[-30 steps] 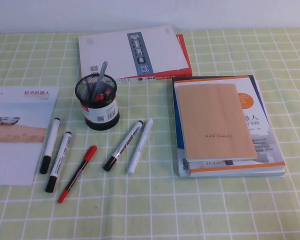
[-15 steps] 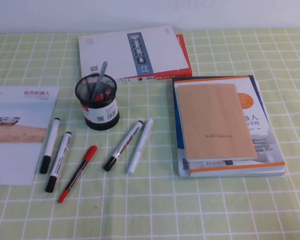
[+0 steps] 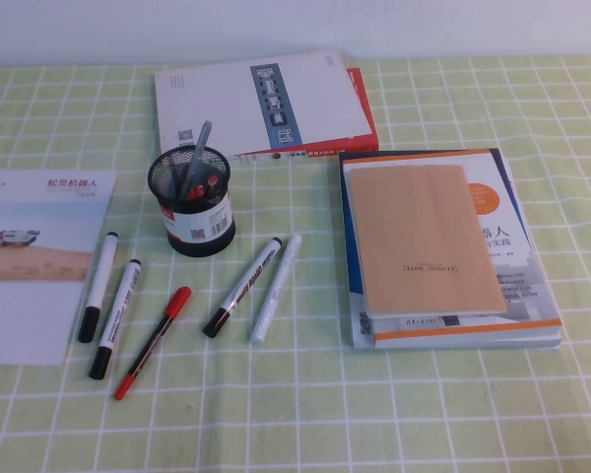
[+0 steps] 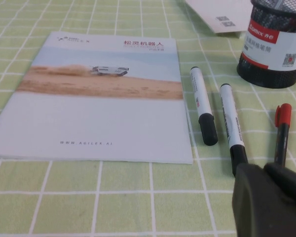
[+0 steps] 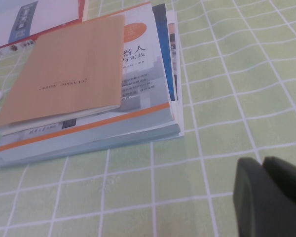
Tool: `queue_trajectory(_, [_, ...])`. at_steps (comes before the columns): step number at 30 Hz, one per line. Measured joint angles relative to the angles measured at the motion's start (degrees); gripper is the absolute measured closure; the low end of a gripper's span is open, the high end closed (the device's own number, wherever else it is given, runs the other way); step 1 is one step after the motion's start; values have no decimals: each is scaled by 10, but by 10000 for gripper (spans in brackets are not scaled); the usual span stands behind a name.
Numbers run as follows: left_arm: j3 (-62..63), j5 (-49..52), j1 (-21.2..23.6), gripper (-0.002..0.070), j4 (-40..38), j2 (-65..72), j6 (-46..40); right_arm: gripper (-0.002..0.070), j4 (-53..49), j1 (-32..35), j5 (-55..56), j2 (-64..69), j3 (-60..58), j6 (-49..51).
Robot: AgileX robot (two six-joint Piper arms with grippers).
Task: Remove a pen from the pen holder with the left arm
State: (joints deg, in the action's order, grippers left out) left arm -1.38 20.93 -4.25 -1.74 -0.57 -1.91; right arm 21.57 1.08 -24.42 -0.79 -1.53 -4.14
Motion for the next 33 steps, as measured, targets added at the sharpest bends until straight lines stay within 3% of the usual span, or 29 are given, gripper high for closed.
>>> queue_trajectory(9, [0, -29, 0, 678, -79, 0, 0, 691, 0, 0, 0, 0, 0, 0])
queue_trajectory(17, [0, -101, 0, 678, -318, 0, 0, 691, 0, 0, 0, 0, 0, 0])
queue_trajectory(33, [14, -106, 0, 678, -357, 0, -19, 691, 0, 0, 0, 0, 0, 0])
